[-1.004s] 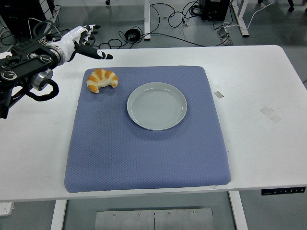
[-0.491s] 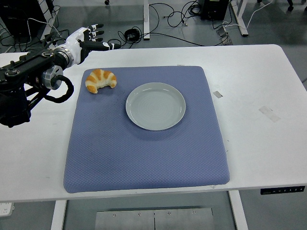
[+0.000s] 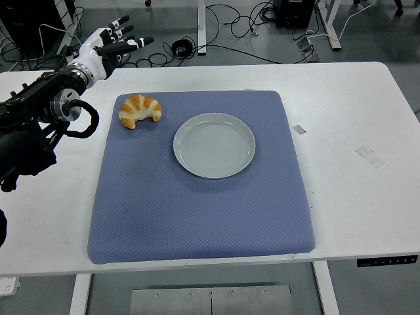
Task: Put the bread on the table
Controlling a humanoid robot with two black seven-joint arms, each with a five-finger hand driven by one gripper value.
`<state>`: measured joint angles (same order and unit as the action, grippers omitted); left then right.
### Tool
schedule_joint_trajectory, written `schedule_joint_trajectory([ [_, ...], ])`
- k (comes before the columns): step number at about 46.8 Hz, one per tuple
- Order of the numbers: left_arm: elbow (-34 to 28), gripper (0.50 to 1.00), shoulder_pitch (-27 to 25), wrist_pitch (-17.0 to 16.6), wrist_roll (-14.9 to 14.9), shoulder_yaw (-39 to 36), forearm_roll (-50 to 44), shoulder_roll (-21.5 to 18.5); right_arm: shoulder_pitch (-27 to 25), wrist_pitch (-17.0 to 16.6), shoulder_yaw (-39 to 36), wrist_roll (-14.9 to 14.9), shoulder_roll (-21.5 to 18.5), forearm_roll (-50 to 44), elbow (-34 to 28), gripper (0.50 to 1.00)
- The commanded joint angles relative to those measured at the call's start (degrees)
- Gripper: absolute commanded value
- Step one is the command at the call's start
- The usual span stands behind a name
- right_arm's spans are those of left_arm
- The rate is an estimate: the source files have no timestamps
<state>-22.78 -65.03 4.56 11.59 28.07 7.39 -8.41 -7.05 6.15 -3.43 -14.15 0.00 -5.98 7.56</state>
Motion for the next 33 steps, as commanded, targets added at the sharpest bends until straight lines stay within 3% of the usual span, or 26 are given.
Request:
schedule_joint_trajectory([
  [1,0.72,0.969,0.08,0.62,3.00,-0.12,0.17,0.06,0.02,0.00,0.00,0.00,0.00,0.00,0.00,1.000],
  [7,1.78,0.969,-0.01,2.38,3.53,-0.12,-0.09,0.24,-0.07,0.00,0.00,0.00,0.00,0.00,0.00,1.000],
  [33,1.95,0.969,-0.36,2.30,3.09,0.32,-0.18,1.12,0.02,0.00,0.00,0.00,0.00,0.00,0.26,1.000],
])
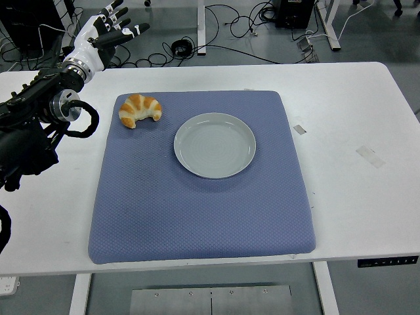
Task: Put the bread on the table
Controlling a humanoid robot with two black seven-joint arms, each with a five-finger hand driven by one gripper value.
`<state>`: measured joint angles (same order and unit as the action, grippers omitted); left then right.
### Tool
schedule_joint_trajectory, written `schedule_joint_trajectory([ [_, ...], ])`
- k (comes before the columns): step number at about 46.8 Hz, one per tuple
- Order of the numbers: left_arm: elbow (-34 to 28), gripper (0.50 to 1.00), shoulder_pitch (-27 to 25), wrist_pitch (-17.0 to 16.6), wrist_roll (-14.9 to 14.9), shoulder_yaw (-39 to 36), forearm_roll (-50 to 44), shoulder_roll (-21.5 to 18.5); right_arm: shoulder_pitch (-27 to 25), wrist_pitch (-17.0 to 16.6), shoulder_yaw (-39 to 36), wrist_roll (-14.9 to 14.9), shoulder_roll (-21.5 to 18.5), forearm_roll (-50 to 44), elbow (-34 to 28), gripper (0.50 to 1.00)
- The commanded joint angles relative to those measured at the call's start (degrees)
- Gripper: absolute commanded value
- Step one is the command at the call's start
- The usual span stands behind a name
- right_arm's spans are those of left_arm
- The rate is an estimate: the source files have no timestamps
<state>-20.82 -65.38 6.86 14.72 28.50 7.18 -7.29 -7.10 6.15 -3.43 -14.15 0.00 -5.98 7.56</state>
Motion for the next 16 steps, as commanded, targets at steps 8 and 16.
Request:
schedule_joint_trajectory([
  [8,-0.01,0.969,0.08,0.00,-0.05,-0.20,0.03,-0.09,0.33,-0.09,0.00,0.00,0.00,0.00,0.62,1.000],
  [16,-0.01,0.969,0.70,0.00,0.04,-0.37,0.03,0.00,0.42,-0.09,0.00,0.00,0.00,0.00,0.70,1.000],
])
